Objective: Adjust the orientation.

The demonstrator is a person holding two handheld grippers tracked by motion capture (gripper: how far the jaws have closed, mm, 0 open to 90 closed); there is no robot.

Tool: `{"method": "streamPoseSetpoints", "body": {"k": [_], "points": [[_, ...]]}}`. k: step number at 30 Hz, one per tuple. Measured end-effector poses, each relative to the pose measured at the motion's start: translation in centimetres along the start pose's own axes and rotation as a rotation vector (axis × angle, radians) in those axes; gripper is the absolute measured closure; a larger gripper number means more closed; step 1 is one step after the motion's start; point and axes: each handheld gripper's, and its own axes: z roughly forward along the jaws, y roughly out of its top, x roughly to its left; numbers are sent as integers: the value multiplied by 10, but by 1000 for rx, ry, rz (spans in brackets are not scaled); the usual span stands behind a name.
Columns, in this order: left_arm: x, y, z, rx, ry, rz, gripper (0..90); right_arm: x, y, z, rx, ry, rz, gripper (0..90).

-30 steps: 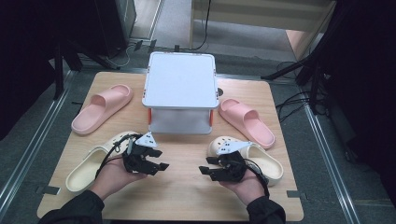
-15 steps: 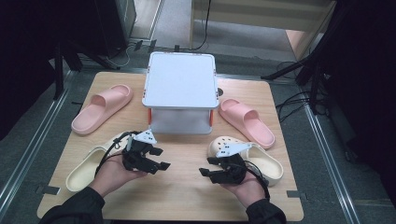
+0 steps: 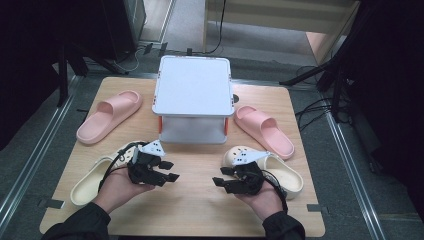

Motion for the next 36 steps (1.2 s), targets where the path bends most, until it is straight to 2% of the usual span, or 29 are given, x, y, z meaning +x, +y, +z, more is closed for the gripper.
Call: {"method": "streamPoseSetpoints", "body": {"k": [4, 10, 15, 18, 20, 24, 26, 32, 33, 34, 35, 36], "points": [[3, -2, -3, 4, -4, 3, 513, 0, 2, 4, 10, 3, -19, 496], [3, -7, -12, -26, -1, -22, 474, 1, 7, 10, 12, 24, -30, 462], [0, -12, -23, -2, 35, -3, 473, 1, 12, 14, 18, 39, -27, 433], [-1, -15, -32, -10, 53, -8, 446, 0, 15, 15, 11, 44, -33, 431], [-2, -16, -34, -12, 60, -9, 459, 0, 17, 16, 8, 47, -37, 432], [-1, -23, -43, 8, 67, -31, 508, 0, 21, 18, 18, 54, -21, 418], [0, -30, -49, 21, 81, -57, 511, 0, 24, 20, 25, 51, -16, 419], [0, -42, -64, 14, 103, -99, 513, 0, 27, 22, 30, 54, -33, 421], [-1, -48, -72, 10, 104, -120, 515, 1, 28, 24, 33, 55, -49, 423], [-1, -48, -72, 10, 104, -120, 517, 1, 28, 24, 33, 55, -49, 423], [-2, -56, -79, 1, 109, -148, 519, 1, 28, 26, 37, 67, -62, 451], [-3, -58, -82, 0, 111, -156, 520, 1, 28, 26, 41, 72, -60, 454]]}}
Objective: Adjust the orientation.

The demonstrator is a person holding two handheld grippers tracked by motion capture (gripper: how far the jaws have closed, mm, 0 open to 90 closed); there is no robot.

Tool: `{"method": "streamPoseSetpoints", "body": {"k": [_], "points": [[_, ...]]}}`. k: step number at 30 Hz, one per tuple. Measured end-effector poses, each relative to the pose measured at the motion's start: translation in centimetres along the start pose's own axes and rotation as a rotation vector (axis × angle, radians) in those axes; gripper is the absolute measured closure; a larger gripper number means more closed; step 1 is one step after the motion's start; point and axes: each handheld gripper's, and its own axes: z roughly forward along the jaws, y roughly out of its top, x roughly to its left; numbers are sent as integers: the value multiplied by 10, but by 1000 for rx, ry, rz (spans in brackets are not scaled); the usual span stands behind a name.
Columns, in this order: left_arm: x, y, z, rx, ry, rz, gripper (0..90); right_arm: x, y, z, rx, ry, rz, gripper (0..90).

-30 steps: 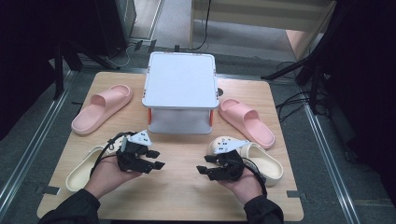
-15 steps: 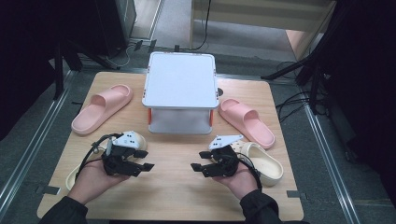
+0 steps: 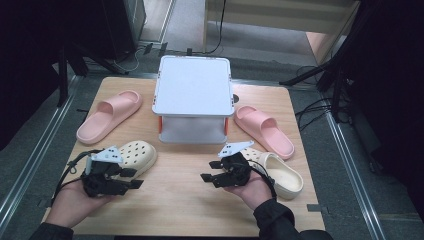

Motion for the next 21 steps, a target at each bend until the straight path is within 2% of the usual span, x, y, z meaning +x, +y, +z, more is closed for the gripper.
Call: {"method": "streamPoseSetpoints", "body": {"k": [4, 5, 10, 12, 13, 14, 15, 16, 17, 19, 21], "points": [[3, -10, -9, -6, 18, -22, 522, 1, 1, 2, 4, 4, -5, 455], [4, -14, -13, -12, 37, -29, 523, 1, 1, 3, 7, 5, -8, 455], [9, -22, -23, -30, 56, -54, 524, 1, 2, 5, 13, 6, -12, 455], [12, -27, -26, -35, 83, -73, 524, 1, 3, 5, 15, 5, -11, 455], [18, -31, -27, -21, 117, -87, 529, 1, 3, 5, 17, 6, -11, 455], [18, -31, -27, -21, 117, -87, 541, 1, 3, 5, 17, 6, -11, 455], [22, -35, -25, -29, 141, -102, 541, 0, 3, 6, 17, 7, -13, 461], [24, -37, -24, -33, 143, -113, 553, 0, 3, 6, 20, 9, -11, 466], [30, -41, -20, -28, 139, -148, 561, 0, 3, 6, 21, 11, -9, 470], [34, -42, -17, -25, 127, -163, 578, 1, 3, 6, 23, 13, -8, 473], [40, -43, -7, -10, 115, -174, 585, 1, 3, 7, 25, 13, -7, 474]]}}
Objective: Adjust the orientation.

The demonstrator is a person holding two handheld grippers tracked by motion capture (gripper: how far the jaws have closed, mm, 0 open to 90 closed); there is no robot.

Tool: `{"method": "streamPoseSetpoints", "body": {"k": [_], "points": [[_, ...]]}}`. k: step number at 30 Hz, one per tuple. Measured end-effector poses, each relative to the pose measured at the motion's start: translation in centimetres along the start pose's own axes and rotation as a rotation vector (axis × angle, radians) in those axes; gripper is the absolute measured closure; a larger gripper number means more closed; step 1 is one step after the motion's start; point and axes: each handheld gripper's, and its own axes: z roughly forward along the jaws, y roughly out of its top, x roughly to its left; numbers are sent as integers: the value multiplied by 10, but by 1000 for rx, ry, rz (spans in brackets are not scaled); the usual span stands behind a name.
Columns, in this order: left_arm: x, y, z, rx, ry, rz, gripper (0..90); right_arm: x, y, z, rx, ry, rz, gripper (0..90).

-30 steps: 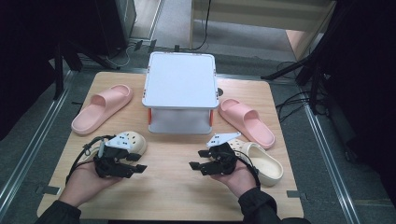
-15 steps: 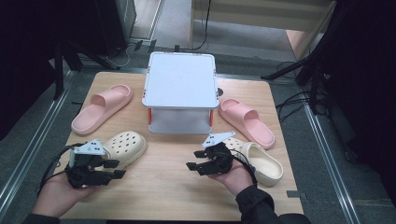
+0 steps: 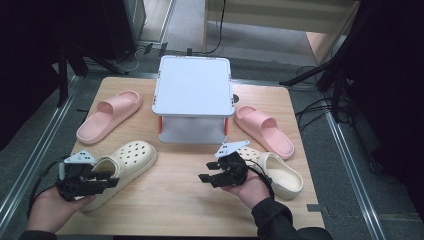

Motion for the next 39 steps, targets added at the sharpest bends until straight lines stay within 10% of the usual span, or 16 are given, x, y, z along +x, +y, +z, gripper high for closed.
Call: {"method": "streamPoseSetpoints", "body": {"k": [21, 39], "points": [[-6, 27, 7, -44, -7, -5, 774, -2, -3, -1, 0, -27, 12, 449], [-67, 80, 46, -19, -123, 154, 774, -3, -13, -11, -18, -59, 40, 461]]}}
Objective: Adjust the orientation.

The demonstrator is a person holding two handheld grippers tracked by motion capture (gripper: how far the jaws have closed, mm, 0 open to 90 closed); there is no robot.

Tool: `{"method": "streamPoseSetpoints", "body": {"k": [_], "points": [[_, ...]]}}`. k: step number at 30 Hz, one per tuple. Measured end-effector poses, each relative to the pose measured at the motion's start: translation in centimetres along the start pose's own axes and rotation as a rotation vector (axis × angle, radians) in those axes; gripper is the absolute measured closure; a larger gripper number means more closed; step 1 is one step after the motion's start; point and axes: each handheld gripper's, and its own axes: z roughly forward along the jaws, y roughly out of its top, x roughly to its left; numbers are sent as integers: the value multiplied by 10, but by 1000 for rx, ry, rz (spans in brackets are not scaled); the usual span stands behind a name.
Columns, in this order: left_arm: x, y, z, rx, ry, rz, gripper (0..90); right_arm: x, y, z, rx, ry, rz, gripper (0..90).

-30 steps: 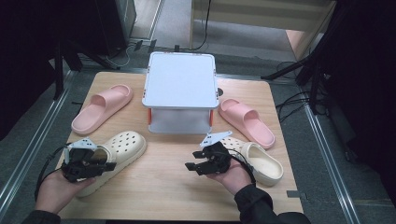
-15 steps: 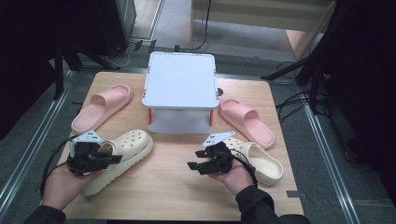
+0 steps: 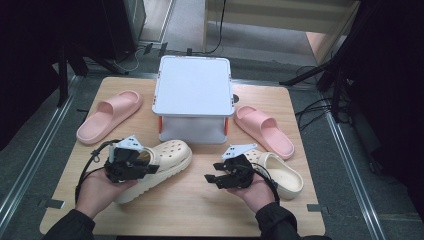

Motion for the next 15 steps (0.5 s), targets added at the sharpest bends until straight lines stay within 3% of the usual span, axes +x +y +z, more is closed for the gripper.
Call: {"method": "streamPoseSetpoints", "body": {"k": [1, 9, 13, 15], "points": [[-6, 6, 9, 12, -13, 23, 773, 1, -1, -1, 1, -5, 6, 463], [-23, 17, 36, 59, -37, 81, 766, 3, -5, -2, -7, -19, 12, 478], [-27, 14, 42, 85, -55, 118, 748, 4, -6, 0, -16, -23, 13, 483], [-27, 14, 42, 71, -75, 126, 713, 5, -7, 1, -25, -36, 13, 491]]}}
